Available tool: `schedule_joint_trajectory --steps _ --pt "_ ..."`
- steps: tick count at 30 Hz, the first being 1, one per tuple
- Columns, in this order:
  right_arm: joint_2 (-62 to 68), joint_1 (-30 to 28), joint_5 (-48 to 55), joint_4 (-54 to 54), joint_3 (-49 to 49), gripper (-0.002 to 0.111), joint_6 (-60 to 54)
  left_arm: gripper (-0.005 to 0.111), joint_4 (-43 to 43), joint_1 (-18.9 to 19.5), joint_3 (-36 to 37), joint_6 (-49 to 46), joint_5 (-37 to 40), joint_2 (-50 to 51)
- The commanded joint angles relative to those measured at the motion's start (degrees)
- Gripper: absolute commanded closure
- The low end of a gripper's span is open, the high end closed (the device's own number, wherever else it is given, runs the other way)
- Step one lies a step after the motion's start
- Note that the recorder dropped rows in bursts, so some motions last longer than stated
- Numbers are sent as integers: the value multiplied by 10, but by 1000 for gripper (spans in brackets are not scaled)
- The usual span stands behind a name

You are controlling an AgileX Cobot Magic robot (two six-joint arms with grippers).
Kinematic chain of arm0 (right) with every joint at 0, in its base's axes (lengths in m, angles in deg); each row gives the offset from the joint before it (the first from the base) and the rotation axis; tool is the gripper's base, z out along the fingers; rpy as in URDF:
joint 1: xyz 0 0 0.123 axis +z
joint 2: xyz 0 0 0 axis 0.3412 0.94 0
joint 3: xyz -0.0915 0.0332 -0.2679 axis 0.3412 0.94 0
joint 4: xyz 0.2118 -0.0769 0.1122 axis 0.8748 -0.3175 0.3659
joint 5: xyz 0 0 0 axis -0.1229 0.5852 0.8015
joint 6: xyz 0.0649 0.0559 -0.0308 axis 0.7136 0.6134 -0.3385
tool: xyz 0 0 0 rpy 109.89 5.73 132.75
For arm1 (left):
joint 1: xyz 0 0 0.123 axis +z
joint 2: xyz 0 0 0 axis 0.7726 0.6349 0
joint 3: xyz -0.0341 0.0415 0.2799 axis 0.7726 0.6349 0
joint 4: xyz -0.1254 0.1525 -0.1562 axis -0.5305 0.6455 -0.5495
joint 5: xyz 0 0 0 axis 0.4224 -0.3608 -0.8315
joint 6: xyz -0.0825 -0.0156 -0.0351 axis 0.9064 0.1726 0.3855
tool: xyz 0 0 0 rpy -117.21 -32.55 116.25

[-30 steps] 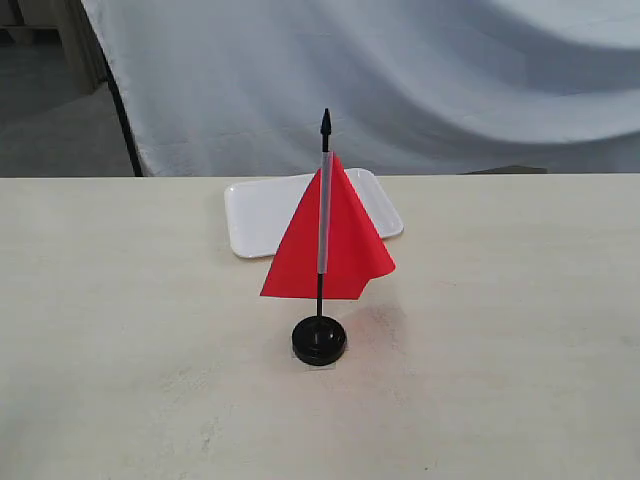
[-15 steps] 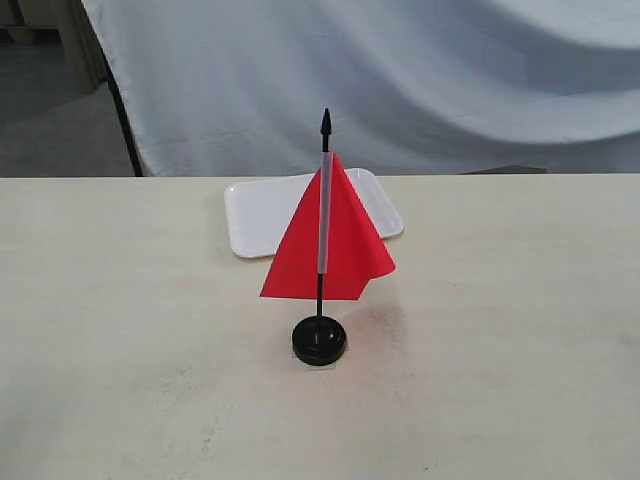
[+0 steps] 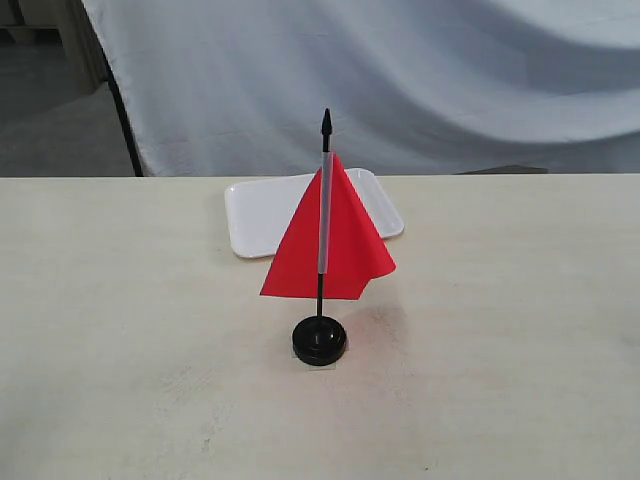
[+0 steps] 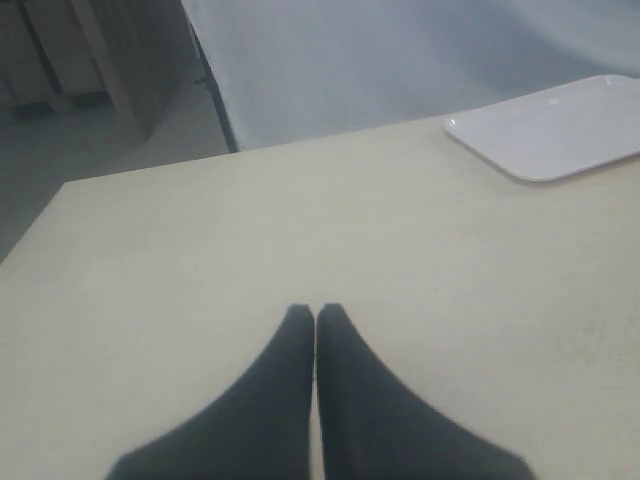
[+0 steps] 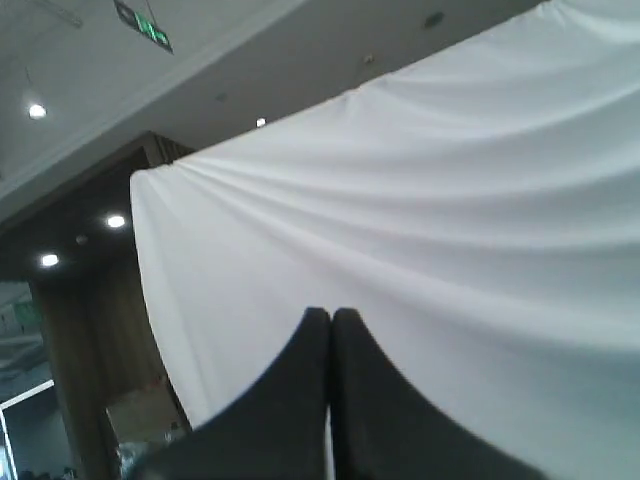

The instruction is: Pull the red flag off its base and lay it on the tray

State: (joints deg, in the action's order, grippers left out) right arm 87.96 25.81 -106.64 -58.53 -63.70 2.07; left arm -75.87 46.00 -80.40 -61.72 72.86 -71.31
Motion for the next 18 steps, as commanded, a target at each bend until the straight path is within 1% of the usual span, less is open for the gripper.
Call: schedule_joint_trajectory --steps 1,4,6,7,8,10,11,13,14,18 --pt "132 3 -20 -96 -29 109 2 105 0 -4 1 4 -2 0" --pt "260 3 -78 -163 -31 109 15 105 0 -4 1 4 -3 0" --pt "370 3 -141 -200 -30 109 9 105 0 -4 1 4 -3 0" --pt "419 4 -178 -211 -30 109 -1 105 0 -4 1 4 -3 0" --pt "495 6 -244 -221 -30 109 -21 105 0 -4 1 4 -3 0" --pt "611 19 -337 -224 -39 109 -45 105 0 -4 1 4 -3 0" --pt "673 31 -355 -224 -51 109 -52 105 0 -4 1 4 -3 0" --pt "772 61 -355 -238 -82 109 -59 105 0 -4 1 4 -4 0" --pt "826 87 -355 -252 -111 109 -64 105 0 -4 1 4 -4 0" --pt "934 166 -355 -259 -169 109 -101 105 0 -4 1 4 -6 0"
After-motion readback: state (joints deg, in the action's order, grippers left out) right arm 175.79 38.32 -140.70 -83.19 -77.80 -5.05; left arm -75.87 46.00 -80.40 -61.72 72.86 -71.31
